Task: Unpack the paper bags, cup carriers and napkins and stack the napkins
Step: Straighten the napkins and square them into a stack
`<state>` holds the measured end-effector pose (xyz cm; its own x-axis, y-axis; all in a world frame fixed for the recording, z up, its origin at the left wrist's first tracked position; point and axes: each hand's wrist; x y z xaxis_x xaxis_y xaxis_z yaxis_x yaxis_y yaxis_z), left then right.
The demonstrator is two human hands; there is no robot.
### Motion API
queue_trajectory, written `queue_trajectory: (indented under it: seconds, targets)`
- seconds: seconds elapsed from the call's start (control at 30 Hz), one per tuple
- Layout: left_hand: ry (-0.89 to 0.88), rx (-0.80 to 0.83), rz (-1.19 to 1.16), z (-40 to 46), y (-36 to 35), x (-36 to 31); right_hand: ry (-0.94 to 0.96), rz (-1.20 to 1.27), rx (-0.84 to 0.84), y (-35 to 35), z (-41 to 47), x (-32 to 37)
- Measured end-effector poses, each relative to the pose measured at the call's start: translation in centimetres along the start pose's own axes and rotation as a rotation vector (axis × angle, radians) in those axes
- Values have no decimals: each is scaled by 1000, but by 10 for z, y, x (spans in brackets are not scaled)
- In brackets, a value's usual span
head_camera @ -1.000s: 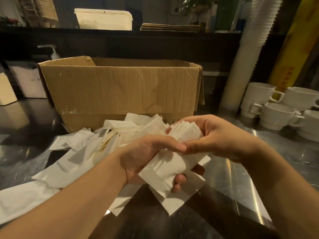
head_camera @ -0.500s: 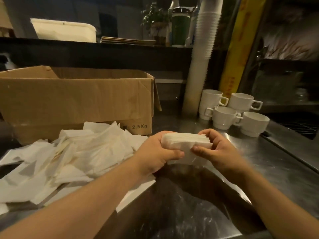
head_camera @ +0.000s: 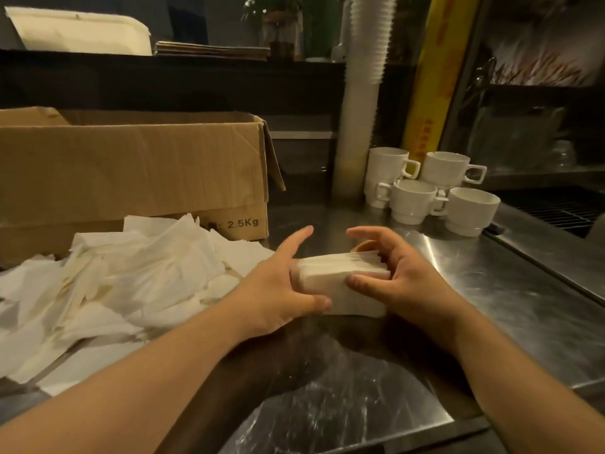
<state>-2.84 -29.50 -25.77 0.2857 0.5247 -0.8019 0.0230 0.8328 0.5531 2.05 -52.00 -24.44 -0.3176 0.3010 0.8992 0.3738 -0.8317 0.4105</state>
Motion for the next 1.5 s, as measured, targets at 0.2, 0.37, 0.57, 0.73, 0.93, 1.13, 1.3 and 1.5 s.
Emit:
queue_trajectory:
  seconds: [0.2, 0.37, 0.57, 0.73, 0.93, 1.13, 1.3, 1.5]
  targets:
    - [-39, 2, 35, 2, 3, 8, 108, -164, -64, 2, 2, -11]
    - [20, 20, 90, 6, 4, 9, 224, -334, -151, 2, 7, -17]
    - [48, 54, 24, 6, 4, 11, 257, -404, -120, -2, 1, -12]
    - [30, 64, -16, 6, 8, 14, 125, -344, -122, -4, 6, -10]
    - [-32, 58, -8, 3, 5, 12, -68, -201, 72, -5, 5, -8]
    - [-29, -18, -38, 2, 4, 11, -162, -148, 83, -2, 6, -5]
    - [-56, -43, -30, 2, 2, 8, -89, 236, -1, -2, -4, 8]
    - [-84, -118, -308, 4, -1, -2, -111, 393, 81, -9, -5, 12]
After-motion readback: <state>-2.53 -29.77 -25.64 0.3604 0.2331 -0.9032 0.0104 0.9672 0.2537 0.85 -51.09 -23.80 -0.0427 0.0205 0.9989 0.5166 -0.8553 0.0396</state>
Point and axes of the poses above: each hand's wrist, its own z-axis towards the middle knuckle, its own y-axis out of the back of the hand, x = y × z, and after that the axes turned 9 degrees about -y, right-handed
